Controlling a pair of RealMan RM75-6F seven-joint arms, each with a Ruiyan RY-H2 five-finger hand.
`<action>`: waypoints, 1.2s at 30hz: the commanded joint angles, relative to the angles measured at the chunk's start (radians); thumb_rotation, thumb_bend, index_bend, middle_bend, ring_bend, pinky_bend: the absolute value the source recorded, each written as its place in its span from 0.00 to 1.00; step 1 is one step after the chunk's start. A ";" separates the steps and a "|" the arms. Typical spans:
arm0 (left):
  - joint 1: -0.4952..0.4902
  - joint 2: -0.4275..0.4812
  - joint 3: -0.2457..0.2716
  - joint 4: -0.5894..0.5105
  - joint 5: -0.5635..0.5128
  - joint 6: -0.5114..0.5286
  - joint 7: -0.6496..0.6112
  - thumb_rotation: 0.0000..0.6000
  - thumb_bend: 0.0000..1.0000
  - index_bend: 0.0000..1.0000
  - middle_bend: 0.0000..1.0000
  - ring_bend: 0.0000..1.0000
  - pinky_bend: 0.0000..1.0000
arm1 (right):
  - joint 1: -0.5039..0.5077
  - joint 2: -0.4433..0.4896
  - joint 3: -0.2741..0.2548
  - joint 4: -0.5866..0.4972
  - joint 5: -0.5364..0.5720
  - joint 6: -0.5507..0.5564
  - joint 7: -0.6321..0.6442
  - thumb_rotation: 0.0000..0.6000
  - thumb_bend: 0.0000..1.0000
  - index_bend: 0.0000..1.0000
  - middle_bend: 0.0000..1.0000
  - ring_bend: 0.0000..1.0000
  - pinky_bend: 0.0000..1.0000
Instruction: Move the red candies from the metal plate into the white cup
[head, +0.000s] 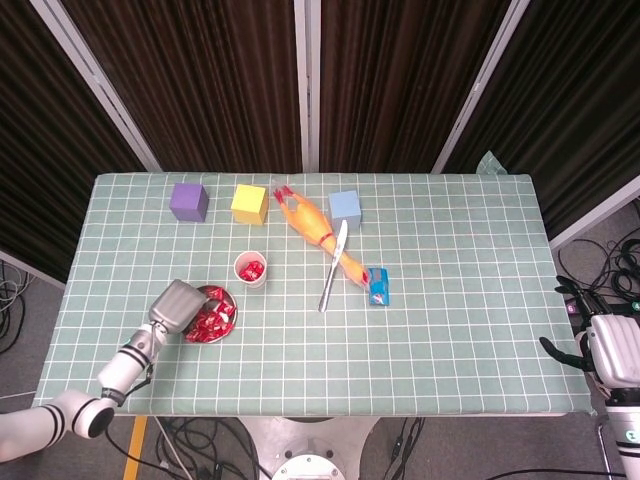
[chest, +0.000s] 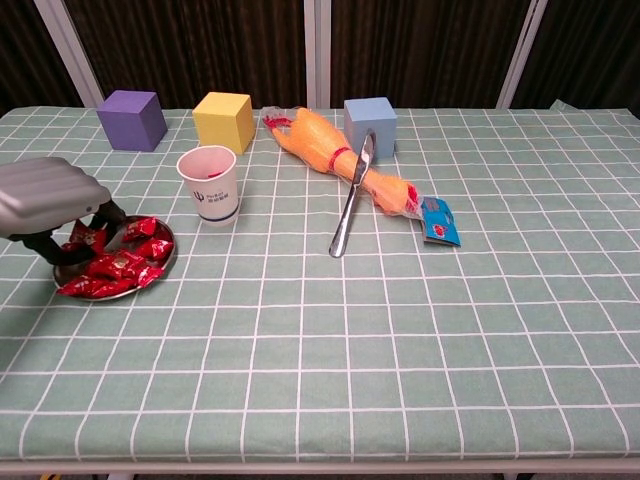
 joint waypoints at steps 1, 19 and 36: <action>0.001 0.018 -0.010 -0.041 0.008 0.008 -0.014 1.00 0.51 0.70 0.71 0.97 1.00 | 0.000 0.001 0.000 0.000 0.000 0.000 0.001 1.00 0.12 0.13 0.26 0.22 0.55; -0.151 0.130 -0.208 -0.257 -0.100 -0.087 -0.064 1.00 0.51 0.70 0.71 0.96 1.00 | -0.005 -0.005 -0.003 0.026 0.001 0.003 0.030 1.00 0.12 0.13 0.26 0.22 0.56; -0.261 0.004 -0.246 -0.098 -0.286 -0.157 -0.043 1.00 0.51 0.68 0.68 0.96 1.00 | -0.007 -0.004 0.000 0.040 0.018 -0.007 0.039 1.00 0.12 0.13 0.26 0.22 0.56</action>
